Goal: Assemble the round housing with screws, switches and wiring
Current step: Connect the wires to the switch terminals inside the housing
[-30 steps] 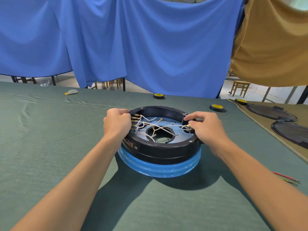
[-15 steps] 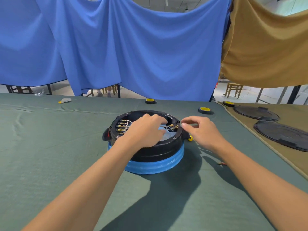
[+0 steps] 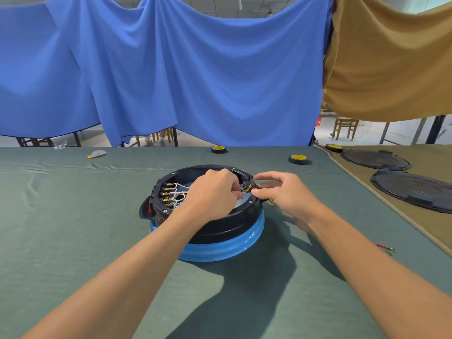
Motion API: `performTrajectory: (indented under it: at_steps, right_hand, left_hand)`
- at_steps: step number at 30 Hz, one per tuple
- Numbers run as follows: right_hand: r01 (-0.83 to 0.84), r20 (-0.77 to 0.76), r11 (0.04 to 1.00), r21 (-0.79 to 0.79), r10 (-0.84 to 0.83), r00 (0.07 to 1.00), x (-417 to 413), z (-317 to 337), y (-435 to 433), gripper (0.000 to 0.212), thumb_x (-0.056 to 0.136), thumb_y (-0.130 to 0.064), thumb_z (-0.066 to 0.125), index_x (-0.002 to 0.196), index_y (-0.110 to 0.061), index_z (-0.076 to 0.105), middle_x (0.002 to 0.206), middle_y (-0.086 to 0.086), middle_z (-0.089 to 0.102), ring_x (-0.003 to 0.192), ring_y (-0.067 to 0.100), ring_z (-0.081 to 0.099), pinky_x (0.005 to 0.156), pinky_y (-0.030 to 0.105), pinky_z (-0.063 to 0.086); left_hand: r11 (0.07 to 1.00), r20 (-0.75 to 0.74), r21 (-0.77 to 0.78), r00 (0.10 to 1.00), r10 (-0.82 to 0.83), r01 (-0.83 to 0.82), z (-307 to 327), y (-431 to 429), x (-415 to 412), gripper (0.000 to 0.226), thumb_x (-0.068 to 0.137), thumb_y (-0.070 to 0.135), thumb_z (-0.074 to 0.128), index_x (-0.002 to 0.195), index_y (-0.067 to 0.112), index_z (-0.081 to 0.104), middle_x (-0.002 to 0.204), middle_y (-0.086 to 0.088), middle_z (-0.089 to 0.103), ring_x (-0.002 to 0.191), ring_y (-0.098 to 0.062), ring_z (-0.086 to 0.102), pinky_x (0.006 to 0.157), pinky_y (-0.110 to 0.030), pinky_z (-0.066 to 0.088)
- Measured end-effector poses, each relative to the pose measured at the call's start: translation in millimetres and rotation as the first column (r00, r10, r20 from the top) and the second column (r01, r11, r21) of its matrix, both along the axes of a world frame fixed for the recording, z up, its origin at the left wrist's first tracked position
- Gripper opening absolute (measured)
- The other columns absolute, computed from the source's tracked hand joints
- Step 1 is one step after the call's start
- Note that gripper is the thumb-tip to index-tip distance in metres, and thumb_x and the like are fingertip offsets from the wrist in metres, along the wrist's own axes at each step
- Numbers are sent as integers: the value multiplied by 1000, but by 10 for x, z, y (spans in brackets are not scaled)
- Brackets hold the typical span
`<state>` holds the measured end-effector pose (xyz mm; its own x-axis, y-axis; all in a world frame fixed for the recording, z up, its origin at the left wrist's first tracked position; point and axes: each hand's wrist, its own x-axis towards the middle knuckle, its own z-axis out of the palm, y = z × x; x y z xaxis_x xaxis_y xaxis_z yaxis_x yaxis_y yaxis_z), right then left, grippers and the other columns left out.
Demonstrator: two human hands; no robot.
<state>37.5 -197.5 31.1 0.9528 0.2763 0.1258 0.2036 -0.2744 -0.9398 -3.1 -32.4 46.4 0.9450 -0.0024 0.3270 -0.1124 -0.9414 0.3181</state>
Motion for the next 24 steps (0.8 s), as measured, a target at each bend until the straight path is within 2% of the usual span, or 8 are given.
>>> performTrajectory:
  at_steps: [2, 8, 11, 12, 16, 21, 22, 24]
  right_hand:
    - [-59, -81, 998, -33, 56, 995, 35, 93, -44, 36, 81, -10, 74, 115, -20, 66, 108, 1, 69, 91, 3, 64, 72, 19, 43]
    - [-111, -168, 971, -211, 76, 983, 74, 323, 3, 31, 83, -5, 70, 111, -16, 66, 109, 3, 70, 89, 12, 66, 89, 37, 49]
    - [-54, -98, 990, -133, 41, 994, -49, 225, 152, 29, 81, -11, 74, 107, -17, 63, 93, 0, 70, 76, 11, 64, 67, 25, 49]
    - [-44, -70, 990, -136, 34, 997, -89, 168, 208, 31, 79, -12, 76, 105, -20, 61, 93, -1, 69, 79, 11, 63, 67, 23, 48]
    - [21, 16, 981, -191, -18, 1000, -126, 47, 310, 25, 78, -8, 64, 100, -19, 61, 96, 4, 67, 92, 24, 62, 82, 37, 52]
    - [-73, 28, 973, -219, 81, 996, -117, 105, 211, 31, 80, -1, 59, 91, -29, 66, 97, -8, 70, 108, 18, 63, 92, 34, 50]
    - [-102, 16, 973, -208, 108, 994, -98, 114, 196, 37, 80, 2, 58, 94, -31, 66, 102, -9, 69, 112, 18, 62, 96, 34, 49]
    - [-141, -9, 971, -194, 142, 990, -54, 110, 184, 50, 80, 7, 55, 122, -20, 62, 122, -2, 65, 116, 16, 59, 103, 35, 46]
  left_hand:
    - [1000, -32, -19, 999, -14, 14, 47, 5, -4, 13, 94, 31, 63, 95, 20, 70, 90, 0, 68, 84, -21, 62, 75, -35, 52]
    - [997, 13, -72, 1000, 17, -16, 116, 49, -16, 11, 95, 32, 60, 93, 23, 66, 84, 1, 68, 77, -15, 60, 73, -34, 52]
    - [994, 57, -105, 998, 33, -27, 109, 113, 8, 13, 98, 29, 55, 101, 22, 66, 94, 1, 68, 85, -20, 60, 79, -38, 53]
    - [993, 74, -116, 997, 29, -20, 108, 130, 25, 16, 99, 27, 53, 107, 22, 65, 100, 0, 69, 88, -21, 60, 81, -39, 53]
    - [996, 120, -94, 993, 13, -1, 85, 120, 91, 25, 102, 14, 44, 124, 14, 57, 115, -7, 61, 99, -22, 56, 86, -35, 49]
    - [976, 69, -217, 996, 49, -32, 89, 191, 122, 24, 101, 5, 40, 122, 9, 51, 117, -9, 57, 97, -21, 54, 82, -32, 47]
    - [969, 41, -247, 999, 31, -20, 92, 215, 119, 29, 101, 5, 40, 128, 11, 48, 118, -9, 59, 96, -19, 55, 80, -29, 45]
    - [967, 13, -255, 1000, 18, -15, 100, 253, 118, 37, 100, 7, 39, 136, 13, 45, 120, -10, 61, 94, -17, 55, 78, -25, 40]
